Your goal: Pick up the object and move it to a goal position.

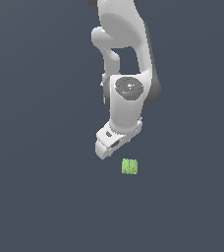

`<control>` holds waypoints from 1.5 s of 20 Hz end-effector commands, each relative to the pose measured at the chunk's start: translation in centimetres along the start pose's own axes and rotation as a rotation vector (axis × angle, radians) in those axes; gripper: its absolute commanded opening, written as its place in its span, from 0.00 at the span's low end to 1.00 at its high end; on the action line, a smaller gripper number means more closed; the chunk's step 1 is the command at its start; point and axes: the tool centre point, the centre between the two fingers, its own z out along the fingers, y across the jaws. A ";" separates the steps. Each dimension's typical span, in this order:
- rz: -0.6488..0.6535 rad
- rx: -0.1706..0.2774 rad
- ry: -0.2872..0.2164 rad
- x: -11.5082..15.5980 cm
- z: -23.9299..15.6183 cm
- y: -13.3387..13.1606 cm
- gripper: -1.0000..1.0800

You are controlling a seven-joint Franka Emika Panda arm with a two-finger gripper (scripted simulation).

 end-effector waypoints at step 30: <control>-0.780 0.024 0.036 6.3 4.8 -1.6 0.96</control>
